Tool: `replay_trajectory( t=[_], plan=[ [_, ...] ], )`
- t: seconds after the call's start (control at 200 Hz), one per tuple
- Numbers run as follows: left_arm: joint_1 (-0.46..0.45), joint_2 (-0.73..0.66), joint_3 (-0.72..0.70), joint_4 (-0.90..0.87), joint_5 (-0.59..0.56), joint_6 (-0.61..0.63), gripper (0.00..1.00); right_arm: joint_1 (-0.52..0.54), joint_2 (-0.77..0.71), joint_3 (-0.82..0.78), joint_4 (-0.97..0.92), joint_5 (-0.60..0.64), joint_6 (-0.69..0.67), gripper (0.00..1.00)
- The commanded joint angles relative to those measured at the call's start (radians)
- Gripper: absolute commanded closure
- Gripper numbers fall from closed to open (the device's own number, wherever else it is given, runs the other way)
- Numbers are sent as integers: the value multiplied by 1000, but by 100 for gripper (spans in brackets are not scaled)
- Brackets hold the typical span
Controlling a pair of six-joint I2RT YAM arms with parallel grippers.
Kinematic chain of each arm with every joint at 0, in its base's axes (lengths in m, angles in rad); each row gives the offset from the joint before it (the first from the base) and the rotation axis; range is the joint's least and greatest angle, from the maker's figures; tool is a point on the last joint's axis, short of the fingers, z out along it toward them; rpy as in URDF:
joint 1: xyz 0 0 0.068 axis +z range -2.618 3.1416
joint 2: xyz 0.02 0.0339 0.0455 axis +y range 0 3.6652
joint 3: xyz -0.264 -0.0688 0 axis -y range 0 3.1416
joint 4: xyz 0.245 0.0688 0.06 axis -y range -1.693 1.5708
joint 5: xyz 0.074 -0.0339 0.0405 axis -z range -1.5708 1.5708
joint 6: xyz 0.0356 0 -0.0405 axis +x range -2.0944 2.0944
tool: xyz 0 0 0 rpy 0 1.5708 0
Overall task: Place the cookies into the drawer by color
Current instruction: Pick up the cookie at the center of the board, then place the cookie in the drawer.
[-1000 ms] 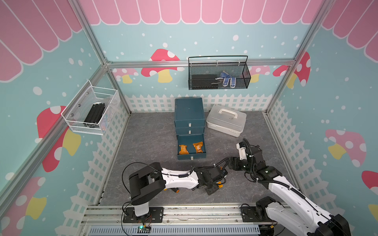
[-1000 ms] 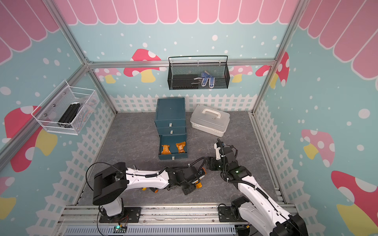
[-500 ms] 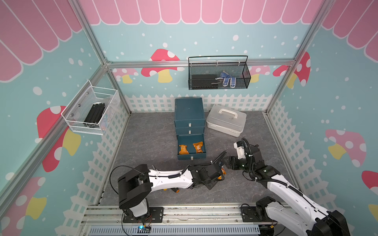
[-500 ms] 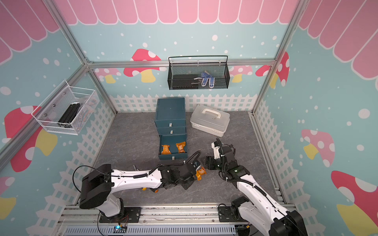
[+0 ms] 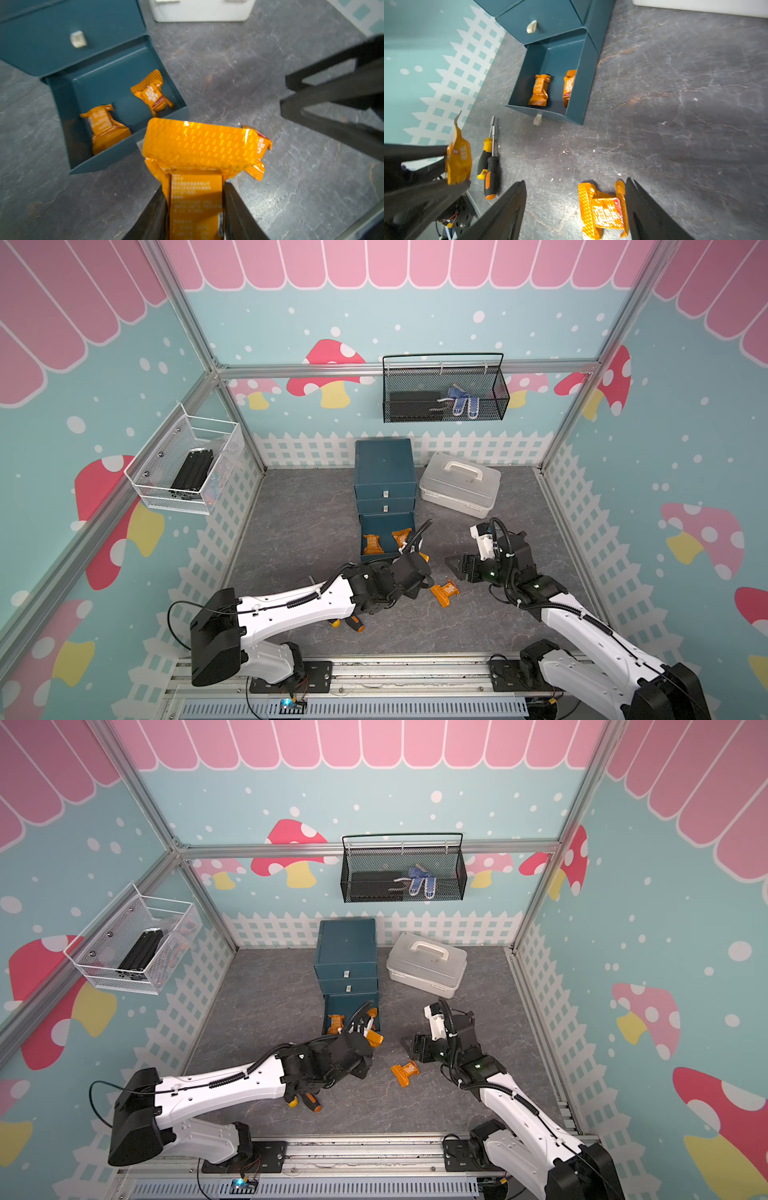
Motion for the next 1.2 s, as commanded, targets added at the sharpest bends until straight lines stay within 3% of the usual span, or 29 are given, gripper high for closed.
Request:
replay_trajectory(
  t=[0.0, 0.3, 0.45, 0.59, 0.901, 1.041, 1.196],
  plan=[
    [50, -27, 0, -61, -77, -68, 57, 28, 22, 50, 93, -66, 12, 23],
    [207, -3, -1, -46, -70, -83, 57, 85, 216, 177, 130, 12, 2, 23],
    [289, 55, 20, -30, -11, -64, 57, 115, 355, 241, 202, -35, 7, 24],
    [339, 115, 38, 3, 27, -53, 57, 135, 424, 285, 198, 1, -10, 25],
    [392, 295, 122, 65, 81, -53, 56, 161, 428, 326, 21, 205, -61, 26],
    [408, 360, 148, 81, 94, -55, 56, 160, 356, 244, -49, 319, -63, 25],
    [423, 407, 153, 107, 66, -55, 58, 151, 341, 219, -50, 295, -83, 24]
  ],
)
